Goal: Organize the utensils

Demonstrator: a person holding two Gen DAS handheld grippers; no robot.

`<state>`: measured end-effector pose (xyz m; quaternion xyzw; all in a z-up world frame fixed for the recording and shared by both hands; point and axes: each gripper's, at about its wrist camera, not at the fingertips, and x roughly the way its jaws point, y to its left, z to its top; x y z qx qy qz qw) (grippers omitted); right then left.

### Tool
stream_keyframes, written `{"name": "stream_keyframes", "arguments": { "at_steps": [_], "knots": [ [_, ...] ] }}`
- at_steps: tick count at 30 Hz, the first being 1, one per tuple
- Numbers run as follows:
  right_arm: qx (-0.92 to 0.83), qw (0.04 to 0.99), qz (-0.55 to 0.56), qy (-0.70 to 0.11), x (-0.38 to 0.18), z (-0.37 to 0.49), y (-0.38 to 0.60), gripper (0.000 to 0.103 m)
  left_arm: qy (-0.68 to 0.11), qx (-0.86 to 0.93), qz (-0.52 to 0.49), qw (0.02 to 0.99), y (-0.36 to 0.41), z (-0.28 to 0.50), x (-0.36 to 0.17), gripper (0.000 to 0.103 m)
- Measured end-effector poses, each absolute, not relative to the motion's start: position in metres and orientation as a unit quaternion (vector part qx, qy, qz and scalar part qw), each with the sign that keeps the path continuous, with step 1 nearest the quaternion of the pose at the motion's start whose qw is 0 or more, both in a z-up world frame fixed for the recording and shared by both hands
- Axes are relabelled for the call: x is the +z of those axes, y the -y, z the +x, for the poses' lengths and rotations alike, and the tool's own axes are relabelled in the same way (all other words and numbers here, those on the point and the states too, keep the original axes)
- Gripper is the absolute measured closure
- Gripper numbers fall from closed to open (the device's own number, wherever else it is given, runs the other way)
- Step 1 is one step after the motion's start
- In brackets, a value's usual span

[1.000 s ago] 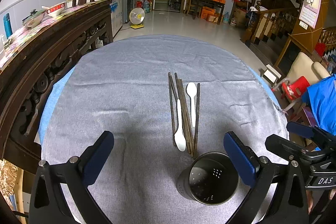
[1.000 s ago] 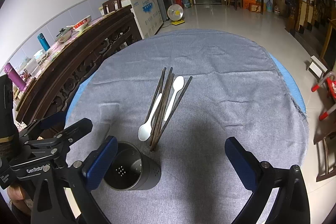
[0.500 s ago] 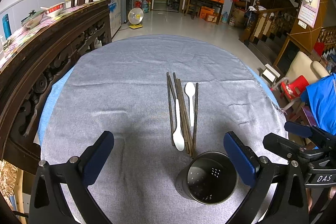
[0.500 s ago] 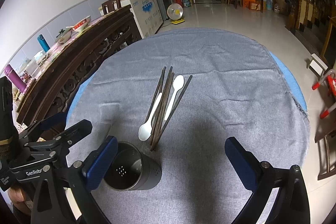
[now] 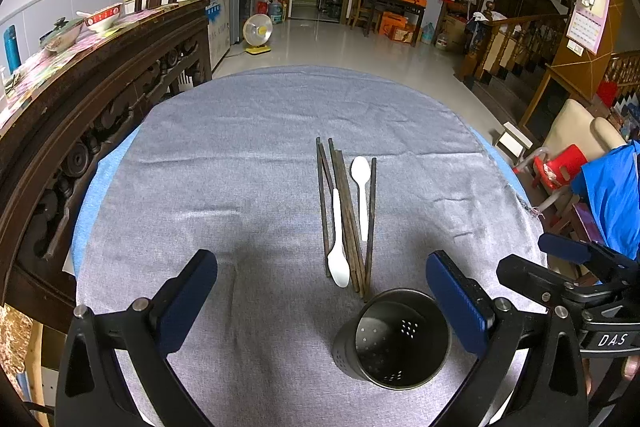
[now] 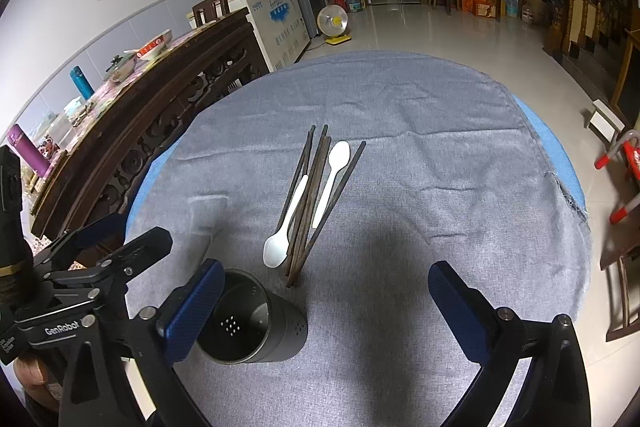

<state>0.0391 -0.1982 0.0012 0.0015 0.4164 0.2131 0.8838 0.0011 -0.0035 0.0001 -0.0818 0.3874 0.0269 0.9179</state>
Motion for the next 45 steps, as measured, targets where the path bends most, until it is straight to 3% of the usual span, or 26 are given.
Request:
{"name": "stream_keyframes", "arguments": {
  "at_steps": [17,26,29,31,41,45],
  "knots": [
    [0.220,0.880,0.054,-0.418,0.000,0.056,0.214,0.000,-0.394,0.045,-0.093,0.913,-0.022,0.007,-0.001,0.000],
    [0.192,0.826,0.094,-0.522,-0.046,0.143,0.220,0.002,-0.448,0.104,-0.138,0.877,-0.081,0.026,-0.038,0.000],
    [0.190,0.799,0.098,-0.562,-0.068,0.170,0.204,0.017,-0.469,0.098,-0.160,0.863,-0.087,0.031,-0.055,0.000],
    [0.187,0.786,0.089,-0.583,-0.084,0.191,0.188,0.033,-0.481,0.095,-0.162,0.856,-0.089,0.035,-0.065,0.000],
    [0.135,0.752,0.037,-0.645,-0.122,0.254,0.139,0.054,-0.514,0.083,-0.176,0.835,-0.099,0.053,-0.099,0.000],
    [0.130,0.743,0.001,-0.657,-0.131,0.258,0.117,0.069,-0.519,0.082,-0.176,0.833,-0.101,0.064,-0.104,0.000]
  ]
}}
